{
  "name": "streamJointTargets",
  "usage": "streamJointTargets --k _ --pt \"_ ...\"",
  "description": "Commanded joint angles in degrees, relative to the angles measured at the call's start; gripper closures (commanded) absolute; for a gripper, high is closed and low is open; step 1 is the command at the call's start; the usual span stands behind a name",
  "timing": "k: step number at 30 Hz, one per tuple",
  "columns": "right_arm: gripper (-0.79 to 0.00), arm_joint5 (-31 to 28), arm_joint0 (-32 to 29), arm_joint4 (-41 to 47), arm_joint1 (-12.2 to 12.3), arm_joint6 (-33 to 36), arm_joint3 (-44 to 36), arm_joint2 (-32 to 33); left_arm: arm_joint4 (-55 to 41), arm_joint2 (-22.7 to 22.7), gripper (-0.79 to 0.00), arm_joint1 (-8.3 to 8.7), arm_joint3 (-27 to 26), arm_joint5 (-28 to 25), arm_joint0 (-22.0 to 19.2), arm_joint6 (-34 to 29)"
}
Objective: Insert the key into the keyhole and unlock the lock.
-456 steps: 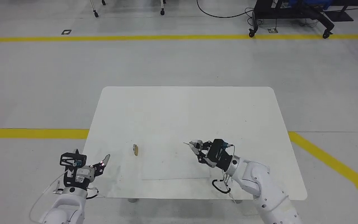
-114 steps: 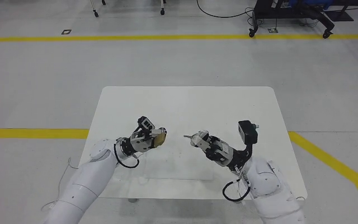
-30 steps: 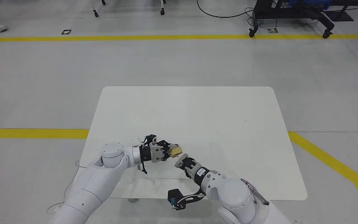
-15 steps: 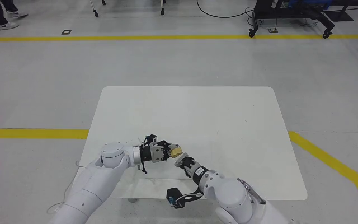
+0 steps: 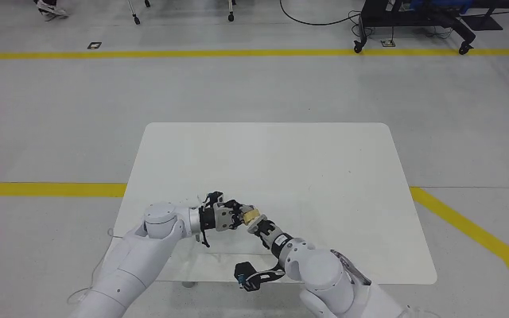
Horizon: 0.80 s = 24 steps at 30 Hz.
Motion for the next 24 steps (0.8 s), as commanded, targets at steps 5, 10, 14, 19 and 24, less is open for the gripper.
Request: streamJointTargets --k 5,10,14,19,24 --pt "0.000 -0.30 0.29 1.55 -0.44 0.88 0.46 0.43 0.28 -0.05 0.000 -0.06 0.06 0.13 -0.03 -0.44" --pt "-0.302 -0.19 0.66 3.21 -0.97 2.17 1.17 0.60 -0.09 -0.21 0.000 -0.14 0.19 0.24 0.01 -0.93" --pt "-0.690 0.17 0.27 4.55 -1.12 2.41 0.20 1.47 -0.46 -0.54 0.000 -0.18 0.39 0.19 0.04 -1.02" --pt "-0.668 1.28 -1.73 5.61 -0.81 2.23 -2.34 3.92 -1.56 -1.54 0.000 -0.24 0.72 -0.96 0.13 0.01" --pt "-0.576 2.41 -5.71 5.80 0.07 1.16 -6.84 7.76 -1.80 -2.51 0.000 -0.21 0.00 -3.44 0.67 0.80"
